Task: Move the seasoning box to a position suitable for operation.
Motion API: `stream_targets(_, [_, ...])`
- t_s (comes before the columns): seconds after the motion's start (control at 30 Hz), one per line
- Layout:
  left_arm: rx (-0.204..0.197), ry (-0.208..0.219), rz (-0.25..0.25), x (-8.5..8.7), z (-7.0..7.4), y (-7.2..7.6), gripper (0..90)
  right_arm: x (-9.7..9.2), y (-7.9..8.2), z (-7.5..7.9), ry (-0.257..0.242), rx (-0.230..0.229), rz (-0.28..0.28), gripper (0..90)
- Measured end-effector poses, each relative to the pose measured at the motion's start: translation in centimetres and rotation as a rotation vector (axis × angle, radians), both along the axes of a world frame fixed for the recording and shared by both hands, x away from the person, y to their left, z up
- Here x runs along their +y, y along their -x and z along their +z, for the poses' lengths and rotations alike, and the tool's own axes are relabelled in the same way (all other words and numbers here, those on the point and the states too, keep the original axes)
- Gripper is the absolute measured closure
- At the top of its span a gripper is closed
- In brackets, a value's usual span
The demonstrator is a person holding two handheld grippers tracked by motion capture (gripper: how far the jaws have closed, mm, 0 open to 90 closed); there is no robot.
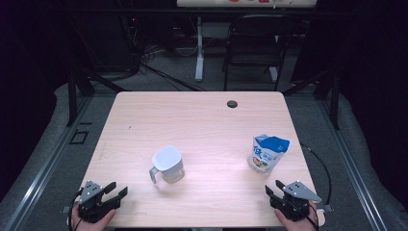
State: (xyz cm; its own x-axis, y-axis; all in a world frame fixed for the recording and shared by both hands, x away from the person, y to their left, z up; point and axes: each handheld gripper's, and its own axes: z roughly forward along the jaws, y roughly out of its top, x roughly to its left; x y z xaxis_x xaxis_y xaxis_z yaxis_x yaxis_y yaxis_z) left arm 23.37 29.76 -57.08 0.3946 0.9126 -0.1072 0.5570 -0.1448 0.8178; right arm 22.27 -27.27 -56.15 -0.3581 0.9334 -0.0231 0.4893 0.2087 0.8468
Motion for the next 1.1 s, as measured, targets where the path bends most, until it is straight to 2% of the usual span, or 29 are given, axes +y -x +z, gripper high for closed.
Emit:
stream_targets(0.07, [0.006,-0.005,0.0,-0.1,0.1,0.0,47.3,-0.1,-0.1,0.0,-0.011,0.0,-0.005,53.8])
stream_targets(0.17, [0.008,-0.006,0.004,-0.3,0.0,-0.1,47.4,-0.3,-0.1,0.0,-0.002,0.001,-0.002,53.3])
stream_targets(0.37, [0.003,-0.016,-0.022,-0.5,0.2,0.0,49.6,-0.5,0.2,0.2,-0.02,-0.002,-0.021,52.2])
stream_targets(0.63, [0.001,0.021,-0.03,-0.5,0.1,0.1,54.9,0.0,0.2,0.4,-0.013,-0.007,-0.012,51.5])
stream_targets(0.83, [-0.02,0.026,-0.041,-1.2,0.9,0.4,53.7,0.5,0.3,0.4,-0.013,-0.004,-0.001,51.3])
stream_targets(0.93, [-0.031,0.054,-0.041,-1.5,1.4,0.3,51.5,0.4,0.4,0.6,-0.018,-0.018,-0.001,51.2])
stream_targets(1.03, [-0.037,0.051,-0.046,-1.8,1.6,0.1,51.1,0.4,0.3,0.5,-0.033,-0.009,0.009,50.9])
stream_targets(1.1, [-0.038,0.05,-0.057,-2.1,1.7,0.0,51.1,0.4,0.2,0.5,-0.024,-0.004,0.009,50.9])
